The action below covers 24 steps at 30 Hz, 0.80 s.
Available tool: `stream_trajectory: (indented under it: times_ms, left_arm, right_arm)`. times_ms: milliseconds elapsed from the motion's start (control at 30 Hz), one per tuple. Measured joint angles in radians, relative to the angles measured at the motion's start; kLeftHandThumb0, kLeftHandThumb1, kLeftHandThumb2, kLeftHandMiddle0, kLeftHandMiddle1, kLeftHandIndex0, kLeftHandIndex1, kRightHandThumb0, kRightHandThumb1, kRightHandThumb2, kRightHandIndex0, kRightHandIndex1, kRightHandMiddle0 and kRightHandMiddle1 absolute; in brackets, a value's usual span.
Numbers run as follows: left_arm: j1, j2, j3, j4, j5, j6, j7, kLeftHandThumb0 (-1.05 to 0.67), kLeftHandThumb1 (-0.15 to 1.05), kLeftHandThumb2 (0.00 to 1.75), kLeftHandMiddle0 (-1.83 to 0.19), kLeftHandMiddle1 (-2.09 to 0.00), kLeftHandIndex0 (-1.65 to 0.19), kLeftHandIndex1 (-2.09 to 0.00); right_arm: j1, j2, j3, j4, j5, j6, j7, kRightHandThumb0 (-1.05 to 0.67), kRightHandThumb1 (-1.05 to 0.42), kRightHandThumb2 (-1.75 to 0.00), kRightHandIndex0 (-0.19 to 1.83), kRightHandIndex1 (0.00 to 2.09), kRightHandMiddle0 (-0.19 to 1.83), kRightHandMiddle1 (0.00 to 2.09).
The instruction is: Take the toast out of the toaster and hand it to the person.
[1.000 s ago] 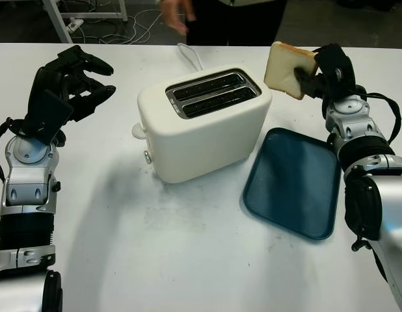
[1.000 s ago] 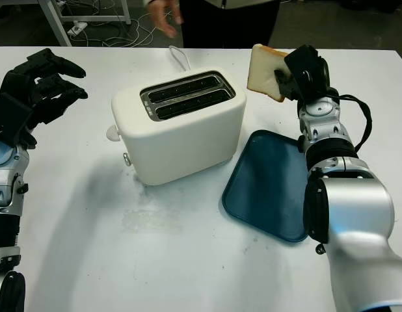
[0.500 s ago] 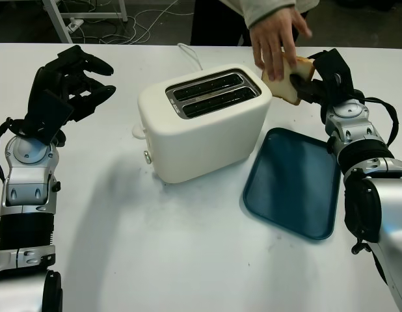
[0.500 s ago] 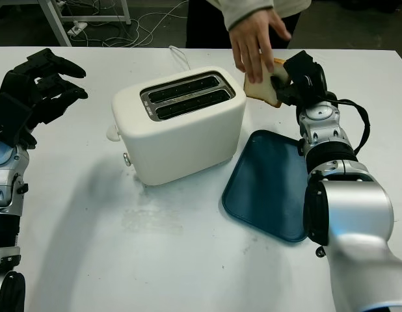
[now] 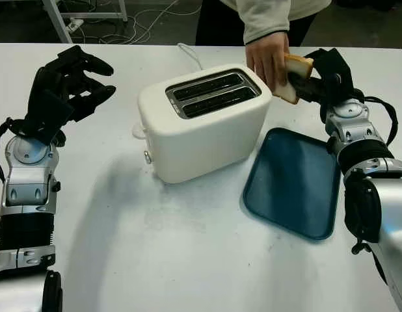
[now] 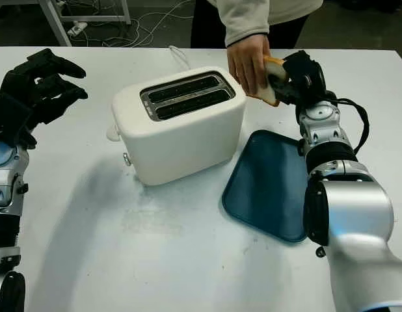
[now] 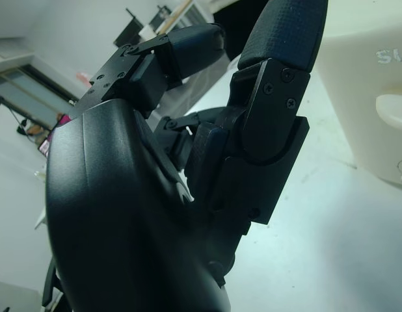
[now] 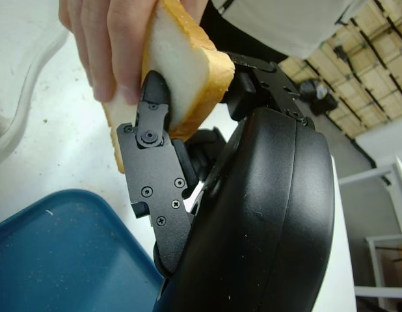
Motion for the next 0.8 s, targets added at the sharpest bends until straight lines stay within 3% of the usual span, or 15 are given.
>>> stream_trajectory:
  times_ms: [200, 333, 367, 400, 433, 500, 567, 800]
  left_arm:
    - [0.003, 0.000, 0.000, -0.001, 0.000, 0.004, 0.000, -1.05, 0.92, 0.05, -0.61, -1.23, -0.51, -1.21]
    - [0.005, 0.000, 0.000, -0.001, 0.000, 0.004, 0.000, -1.05, 0.92, 0.04, -0.62, -1.23, -0.52, -1.21]
    - [0.005, 0.000, 0.000, -0.001, 0.000, 0.004, 0.000, -1.05, 0.92, 0.03, -0.62, -1.23, -0.52, -1.21]
    - [0.005, 0.000, 0.000, -0.001, 0.000, 0.004, 0.000, -1.05, 0.92, 0.03, -0.62, -1.23, -0.52, -1.21]
    - [0.005, 0.000, -0.001, -0.001, 0.000, 0.004, 0.000, -1.05, 0.92, 0.03, -0.62, -1.23, -0.52, -1.21]
    - [0.005, 0.000, -0.001, -0.001, 0.000, 0.004, -0.001, -1.05, 0.92, 0.03, -0.62, -1.23, -0.53, -1.21]
    - [0.005, 0.000, -0.002, -0.001, 0.000, 0.005, -0.001, -1.05, 0.92, 0.03, -0.62, -1.23, -0.53, -1.21]
    - [0.005, 0.000, -0.003, -0.002, 0.000, 0.013, -0.001, -1.05, 0.92, 0.03, -0.62, -1.24, -0.52, -1.22]
  right_arm:
    - [0.001, 0.000, 0.018, -0.006, -0.009, -0.018, -0.012, -0.21, -0.92, -0.43, 0.73, 1.75, 0.40, 1.75]
    - [0.017, 0.000, 0.064, -0.010, -0.052, -0.083, -0.065, -0.24, -0.92, -0.33, 0.70, 1.75, 0.42, 1.75]
    - [0.020, -0.001, 0.078, -0.010, -0.064, -0.094, -0.077, -0.36, -0.92, -0.29, 0.65, 1.62, 0.46, 1.57]
    - [0.022, -0.004, 0.094, -0.013, -0.081, -0.103, -0.082, -0.50, -0.92, -0.30, 0.63, 1.28, 0.51, 1.18]
    - [0.025, -0.008, 0.110, -0.018, -0.094, -0.107, -0.080, -0.63, -0.92, -0.32, 0.63, 0.77, 0.57, 0.65]
    - [0.031, -0.023, 0.145, -0.031, -0.121, -0.108, -0.045, -0.75, -0.92, -0.41, 0.41, 0.22, 0.39, 0.15]
    - [0.040, -0.040, 0.180, -0.053, -0.142, -0.113, 0.005, -0.76, -0.92, -0.46, 0.21, 0.05, 0.20, 0.03]
    - [0.113, -0.051, 0.171, -0.203, -0.110, -0.140, 0.081, -0.72, -0.92, -0.52, 0.01, 0.00, 0.01, 0.00]
